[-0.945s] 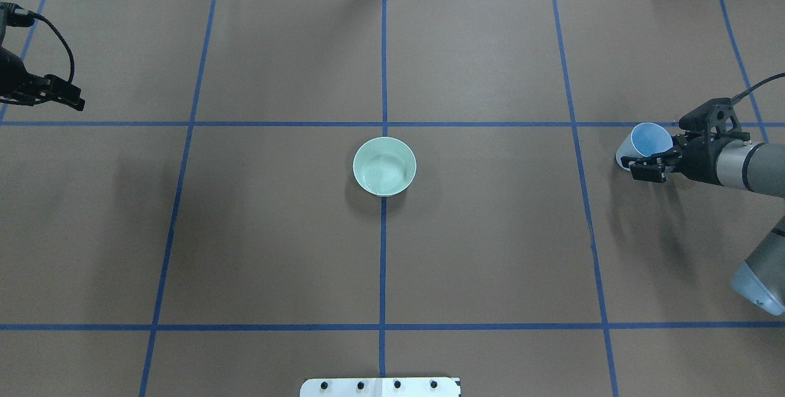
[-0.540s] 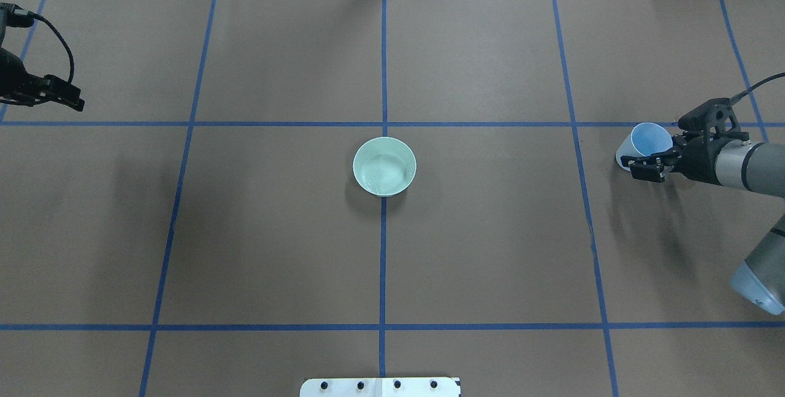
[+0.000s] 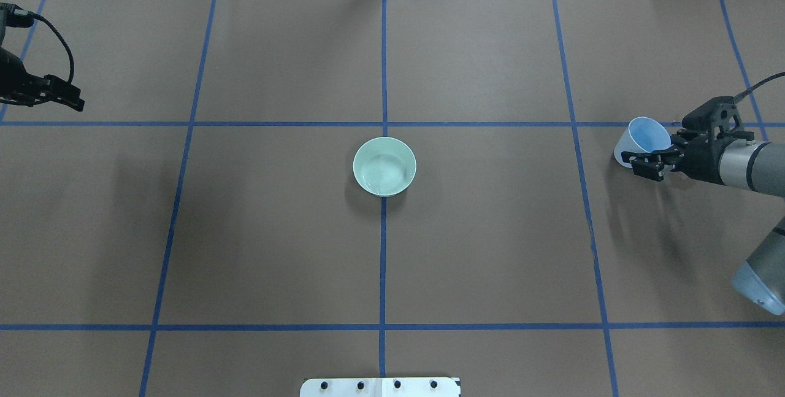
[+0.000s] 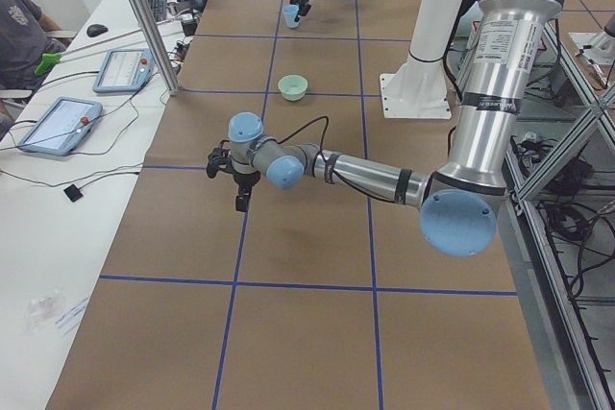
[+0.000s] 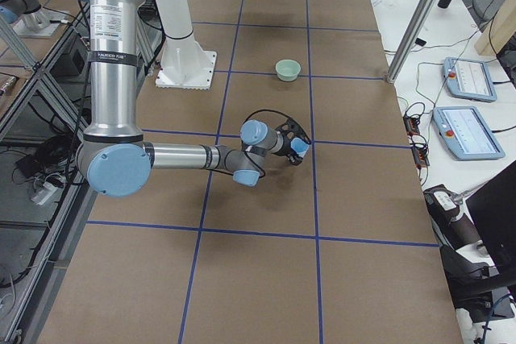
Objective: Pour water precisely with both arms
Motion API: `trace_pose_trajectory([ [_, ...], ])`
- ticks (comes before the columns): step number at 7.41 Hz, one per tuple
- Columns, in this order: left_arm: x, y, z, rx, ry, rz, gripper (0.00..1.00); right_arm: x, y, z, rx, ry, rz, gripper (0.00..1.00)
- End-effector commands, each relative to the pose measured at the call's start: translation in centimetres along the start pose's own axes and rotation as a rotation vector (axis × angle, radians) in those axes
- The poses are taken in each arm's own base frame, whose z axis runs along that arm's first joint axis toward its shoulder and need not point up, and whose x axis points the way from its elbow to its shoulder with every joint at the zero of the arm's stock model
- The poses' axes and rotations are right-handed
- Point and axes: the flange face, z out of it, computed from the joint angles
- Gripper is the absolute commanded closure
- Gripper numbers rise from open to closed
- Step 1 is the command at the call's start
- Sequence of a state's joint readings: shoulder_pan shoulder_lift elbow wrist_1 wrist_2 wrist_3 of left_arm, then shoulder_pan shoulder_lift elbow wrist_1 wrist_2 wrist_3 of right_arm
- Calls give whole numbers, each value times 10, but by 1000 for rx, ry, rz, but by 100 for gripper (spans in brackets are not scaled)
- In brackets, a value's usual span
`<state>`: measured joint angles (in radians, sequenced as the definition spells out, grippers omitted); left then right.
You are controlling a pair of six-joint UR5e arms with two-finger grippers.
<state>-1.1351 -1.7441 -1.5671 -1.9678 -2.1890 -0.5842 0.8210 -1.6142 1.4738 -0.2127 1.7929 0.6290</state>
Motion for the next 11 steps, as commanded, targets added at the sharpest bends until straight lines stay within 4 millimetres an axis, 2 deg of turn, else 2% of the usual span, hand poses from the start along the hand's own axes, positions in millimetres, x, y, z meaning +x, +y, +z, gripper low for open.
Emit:
trace_pose_trajectory([
  [1, 0, 0, 0, 0, 0, -13, 0, -13, -20, -10, 38, -15, -7, 73],
  [2, 2, 0, 1, -2, 1, -83, 0, -16, -26, -7, 40, -17, -6, 75],
  [3, 1, 1, 1, -3, 1, -83, 0, -31, -54, 7, 31, -5, -2, 78],
  [4, 0, 1, 3, -7, 0, -81, 0, -53, -91, 22, 4, 32, 7, 78],
  [5, -4, 2, 8, -15, -6, -85, 0, -83, -123, 34, -27, 42, 6, 78],
  [6, -7, 2, 11, -19, -7, -87, 0, -134, -154, 46, -69, 54, -4, 78],
  [7, -9, 1, 14, -21, -8, -89, 0, -198, -176, 55, -114, 94, -30, 78],
  [8, -8, 1, 14, -19, -9, -88, 0, -251, -187, 60, -150, 137, -61, 78],
  [9, -10, 2, 15, -21, -10, -90, 0, -303, -184, 72, -188, 165, -102, 78],
  [10, -11, 2, 16, -22, -11, -91, 0, -349, -189, 79, -224, 210, -143, 78],
  [11, -18, 4, 23, -35, -18, -100, 0, -370, -199, 78, -268, 232, -164, 79],
])
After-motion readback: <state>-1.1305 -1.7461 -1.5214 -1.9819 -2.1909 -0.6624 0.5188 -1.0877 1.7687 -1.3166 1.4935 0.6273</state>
